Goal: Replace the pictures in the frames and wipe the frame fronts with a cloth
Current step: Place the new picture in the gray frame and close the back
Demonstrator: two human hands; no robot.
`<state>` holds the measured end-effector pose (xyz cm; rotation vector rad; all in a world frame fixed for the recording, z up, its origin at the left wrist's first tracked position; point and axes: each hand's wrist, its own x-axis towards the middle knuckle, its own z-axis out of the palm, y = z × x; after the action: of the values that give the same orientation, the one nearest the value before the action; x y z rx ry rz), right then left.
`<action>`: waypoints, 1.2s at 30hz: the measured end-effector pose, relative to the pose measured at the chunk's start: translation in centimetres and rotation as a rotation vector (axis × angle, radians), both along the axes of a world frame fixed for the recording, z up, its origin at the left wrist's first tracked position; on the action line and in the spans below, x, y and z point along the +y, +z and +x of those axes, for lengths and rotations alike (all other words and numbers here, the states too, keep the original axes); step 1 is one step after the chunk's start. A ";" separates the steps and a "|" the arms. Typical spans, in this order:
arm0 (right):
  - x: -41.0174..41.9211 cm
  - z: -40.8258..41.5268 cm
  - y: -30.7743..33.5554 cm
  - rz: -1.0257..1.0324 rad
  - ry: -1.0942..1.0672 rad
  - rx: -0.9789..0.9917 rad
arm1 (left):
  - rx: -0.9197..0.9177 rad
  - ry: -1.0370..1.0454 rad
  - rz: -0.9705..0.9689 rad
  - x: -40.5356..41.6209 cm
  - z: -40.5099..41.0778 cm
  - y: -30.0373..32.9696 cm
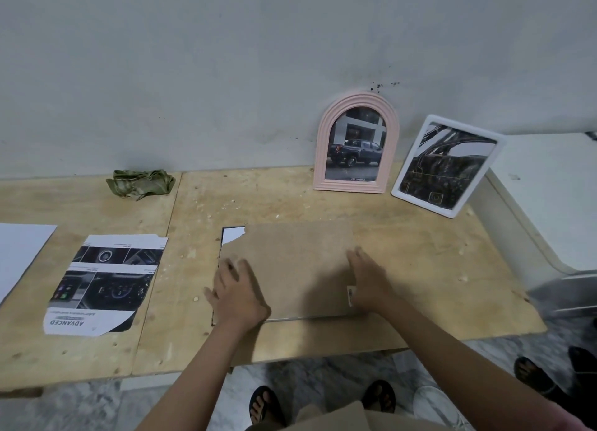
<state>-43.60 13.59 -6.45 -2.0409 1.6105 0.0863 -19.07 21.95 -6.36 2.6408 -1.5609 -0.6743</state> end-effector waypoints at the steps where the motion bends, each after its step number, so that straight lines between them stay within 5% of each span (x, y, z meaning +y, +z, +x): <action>1: 0.3 0.5 -0.2 -0.004 0.070 0.000 | 0.017 -0.086 0.010 -0.4 -0.3 0.0; 5: 0.7 1.8 -1.8 -0.037 0.120 0.073 | 0.109 -0.284 0.089 -1.4 -0.8 -0.4; 10: 1.5 1.8 -3.6 -0.216 0.131 0.045 | 0.104 -0.301 0.041 -1.3 -0.3 -1.4; 22: -3.0 4.3 -1.8 -0.207 0.035 0.152 | -0.112 -0.311 -0.147 -3.8 -2.1 -1.9; 36: -4.3 4.5 -4.9 -0.268 0.068 0.244 | -0.073 -0.356 -0.208 -5.7 -2.8 -5.3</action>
<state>-39.13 9.28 -11.31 -2.3664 1.7792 0.1567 -21.87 16.27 -11.63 2.2869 -2.0232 -0.3960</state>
